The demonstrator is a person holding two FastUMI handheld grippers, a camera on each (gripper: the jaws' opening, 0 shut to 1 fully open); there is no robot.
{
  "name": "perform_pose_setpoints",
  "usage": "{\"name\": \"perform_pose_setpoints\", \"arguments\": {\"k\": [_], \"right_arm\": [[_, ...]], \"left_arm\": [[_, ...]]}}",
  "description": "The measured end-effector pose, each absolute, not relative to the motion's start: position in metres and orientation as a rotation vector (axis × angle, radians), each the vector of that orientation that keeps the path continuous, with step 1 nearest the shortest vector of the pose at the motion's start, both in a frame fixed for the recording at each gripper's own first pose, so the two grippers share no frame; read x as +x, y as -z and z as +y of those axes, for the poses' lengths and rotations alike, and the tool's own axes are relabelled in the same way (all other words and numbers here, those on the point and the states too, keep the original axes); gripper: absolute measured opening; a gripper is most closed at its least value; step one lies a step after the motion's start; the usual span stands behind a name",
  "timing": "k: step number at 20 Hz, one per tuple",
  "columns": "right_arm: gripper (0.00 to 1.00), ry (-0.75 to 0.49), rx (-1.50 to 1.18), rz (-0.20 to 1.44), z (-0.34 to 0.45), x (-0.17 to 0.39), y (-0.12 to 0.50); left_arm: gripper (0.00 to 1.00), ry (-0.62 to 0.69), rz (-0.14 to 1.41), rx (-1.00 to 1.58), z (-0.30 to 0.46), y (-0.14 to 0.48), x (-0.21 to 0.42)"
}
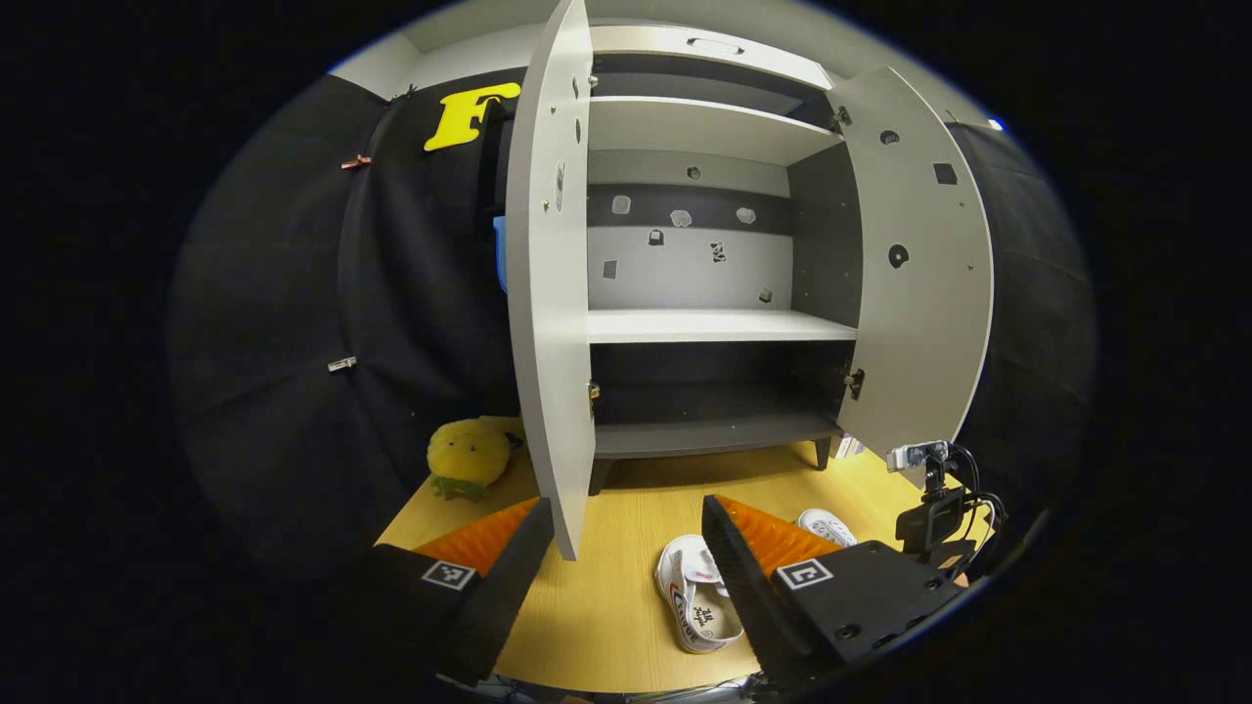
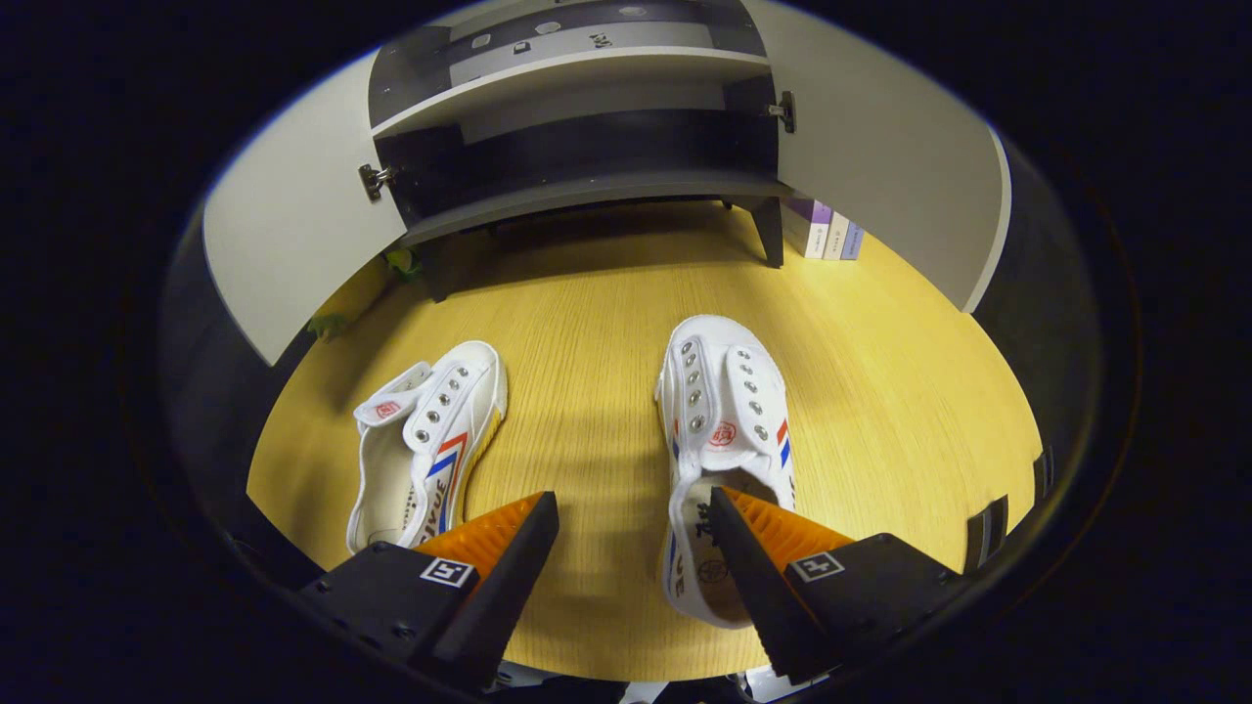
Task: Grab one shoe with the right hand and put it into the shoe cabinet, grab the other shoe with the left hand and put it into the shoe cabinet; then close the right door with the right hand and the left door with the left hand.
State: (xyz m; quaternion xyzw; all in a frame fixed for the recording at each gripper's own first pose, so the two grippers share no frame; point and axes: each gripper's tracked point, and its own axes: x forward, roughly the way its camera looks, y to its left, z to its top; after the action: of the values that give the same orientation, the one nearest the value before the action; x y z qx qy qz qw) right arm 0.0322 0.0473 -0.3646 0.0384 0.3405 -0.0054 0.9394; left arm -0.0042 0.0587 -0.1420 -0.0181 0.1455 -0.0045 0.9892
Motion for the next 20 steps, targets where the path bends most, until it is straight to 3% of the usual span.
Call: {"name": "perform_pose_setpoints", "arguments": {"k": [12, 14, 17, 19, 20], "right_arm": [[0.96, 0.159, 0.014, 0.613, 0.01, 0.088, 0.379], [0.67, 0.136, 0.02, 0.63, 0.009, 0.089, 0.381], [0.61, 0.067, -0.034, 0.651, 0.014, 0.089, 0.381], [0.46, 0.018, -0.049, 0.668, 0.022, 0.091, 0.382], [0.33, 0.004, -0.045, 0.676, 0.025, 0.093, 0.382]], "left_arm": [[0.95, 0.024, 0.346, -0.052, 0.049, 0.162, -0.014], [0.95, 0.019, 0.357, -0.057, 0.048, 0.165, -0.014], [0.96, 0.011, 0.372, -0.064, 0.046, 0.169, -0.012], [0.95, 0.007, 0.367, -0.07, 0.044, 0.165, -0.01], [0.95, 0.005, 0.362, -0.07, 0.044, 0.163, -0.009]]}}
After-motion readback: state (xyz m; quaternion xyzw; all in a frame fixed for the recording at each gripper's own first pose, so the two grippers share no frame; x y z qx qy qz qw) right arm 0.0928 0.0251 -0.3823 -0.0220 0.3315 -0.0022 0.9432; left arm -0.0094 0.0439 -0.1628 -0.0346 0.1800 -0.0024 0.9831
